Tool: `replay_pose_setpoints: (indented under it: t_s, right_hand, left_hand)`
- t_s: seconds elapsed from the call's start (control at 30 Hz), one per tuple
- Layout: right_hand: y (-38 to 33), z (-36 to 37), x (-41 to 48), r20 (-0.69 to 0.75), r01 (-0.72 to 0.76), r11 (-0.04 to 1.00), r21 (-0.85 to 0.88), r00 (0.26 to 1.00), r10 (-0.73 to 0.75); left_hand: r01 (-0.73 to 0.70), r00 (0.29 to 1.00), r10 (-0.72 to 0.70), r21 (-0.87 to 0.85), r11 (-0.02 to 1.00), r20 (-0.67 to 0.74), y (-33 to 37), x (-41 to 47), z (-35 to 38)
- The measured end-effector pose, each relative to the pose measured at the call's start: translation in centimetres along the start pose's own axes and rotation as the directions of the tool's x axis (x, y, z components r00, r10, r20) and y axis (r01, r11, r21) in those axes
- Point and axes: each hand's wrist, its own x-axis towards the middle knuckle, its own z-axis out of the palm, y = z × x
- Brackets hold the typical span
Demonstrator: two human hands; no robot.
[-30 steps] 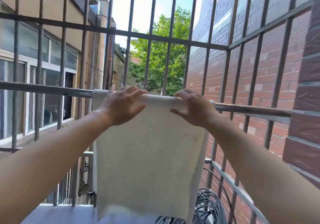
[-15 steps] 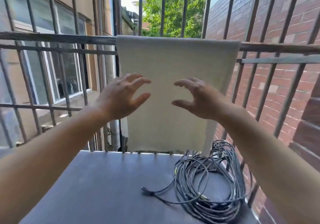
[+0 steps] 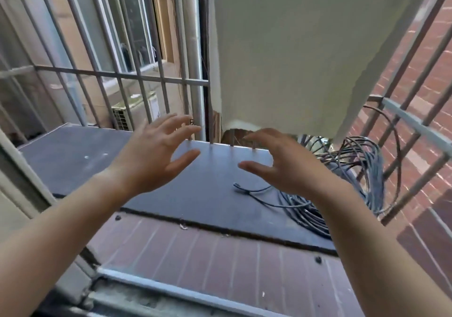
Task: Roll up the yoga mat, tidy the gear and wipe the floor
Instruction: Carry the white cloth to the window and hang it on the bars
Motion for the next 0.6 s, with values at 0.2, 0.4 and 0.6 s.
replay_pose_setpoints:
  t_s: [0.2,0.4,0.6]
  right_hand:
    - [-0.8,3.0,-3.2,0.148,0.052,0.995,0.086,0.987,-0.065]
    - [-2.0,6.5,-6.8,0.342,0.135,0.967,0.217,0.917,-0.205]
    - [-4.8,9.9,-8.9,0.422,0.272,0.9,0.34,0.812,-0.404]
  left_hand:
    - [0.161,0.982,-0.158,-0.026,0.987,0.107,2.8,-6.6,1.1]
    - [0.41,0.894,-0.401,-0.007,0.912,0.202,5.8,-15.6,1.2]
    - [0.64,0.741,-0.645,0.092,0.763,0.189,10.2,-24.5,-0.6]
